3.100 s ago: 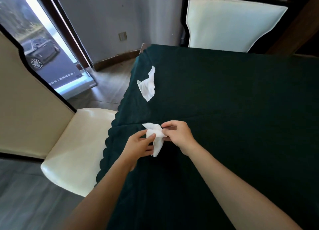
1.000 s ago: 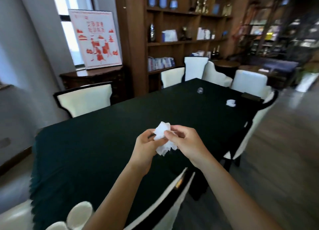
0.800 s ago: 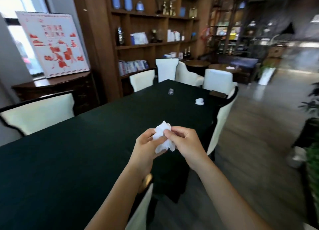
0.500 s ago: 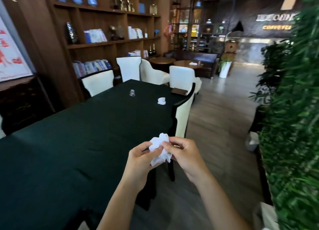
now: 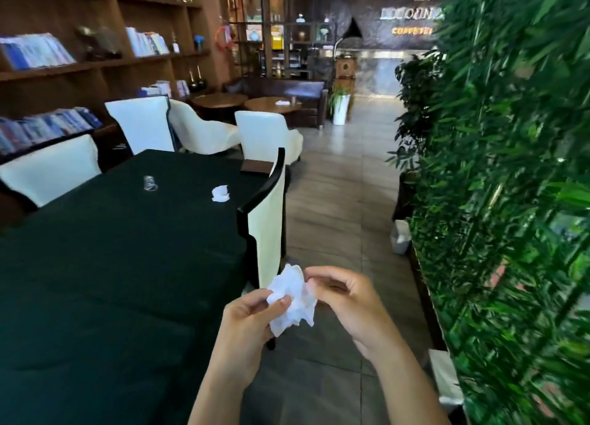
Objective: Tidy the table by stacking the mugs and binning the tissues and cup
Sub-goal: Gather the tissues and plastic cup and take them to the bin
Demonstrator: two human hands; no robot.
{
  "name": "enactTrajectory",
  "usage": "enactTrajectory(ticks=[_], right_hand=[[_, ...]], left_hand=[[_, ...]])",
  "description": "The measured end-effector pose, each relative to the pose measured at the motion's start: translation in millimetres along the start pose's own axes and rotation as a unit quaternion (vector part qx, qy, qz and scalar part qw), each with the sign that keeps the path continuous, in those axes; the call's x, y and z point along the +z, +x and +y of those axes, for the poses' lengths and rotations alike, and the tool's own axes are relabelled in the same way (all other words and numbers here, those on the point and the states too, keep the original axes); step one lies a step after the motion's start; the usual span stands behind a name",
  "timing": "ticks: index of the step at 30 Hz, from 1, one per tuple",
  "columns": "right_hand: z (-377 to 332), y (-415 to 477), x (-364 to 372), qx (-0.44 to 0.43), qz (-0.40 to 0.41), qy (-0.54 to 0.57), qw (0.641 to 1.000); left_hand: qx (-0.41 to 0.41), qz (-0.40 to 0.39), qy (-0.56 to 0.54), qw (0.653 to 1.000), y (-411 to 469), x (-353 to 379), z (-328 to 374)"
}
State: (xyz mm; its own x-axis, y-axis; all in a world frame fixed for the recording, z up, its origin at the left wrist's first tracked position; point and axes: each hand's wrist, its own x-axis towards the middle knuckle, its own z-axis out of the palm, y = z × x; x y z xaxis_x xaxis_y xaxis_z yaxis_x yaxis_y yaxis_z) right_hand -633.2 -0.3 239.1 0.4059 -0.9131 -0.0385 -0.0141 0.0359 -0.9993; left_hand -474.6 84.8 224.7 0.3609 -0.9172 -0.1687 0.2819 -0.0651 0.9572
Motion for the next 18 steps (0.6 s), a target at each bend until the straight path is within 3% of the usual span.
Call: enactTrajectory(ticks=[7, 13, 18], right_hand=[[-5, 88, -33, 0.036, 0.129, 0.096, 0.986], [5, 144, -68, 0.058, 0.236, 0.126, 0.962], [19, 195, -93, 0.075, 0.263, 0.125, 0.954]], left_hand=[[0.004, 0.057, -0.061, 0.996, 112, -4, 9], [0.003, 0.039, -0.033, 0.999, 195, 14, 13], [-0.017, 0.021, 0.01, 1.0, 254, 38, 3]])
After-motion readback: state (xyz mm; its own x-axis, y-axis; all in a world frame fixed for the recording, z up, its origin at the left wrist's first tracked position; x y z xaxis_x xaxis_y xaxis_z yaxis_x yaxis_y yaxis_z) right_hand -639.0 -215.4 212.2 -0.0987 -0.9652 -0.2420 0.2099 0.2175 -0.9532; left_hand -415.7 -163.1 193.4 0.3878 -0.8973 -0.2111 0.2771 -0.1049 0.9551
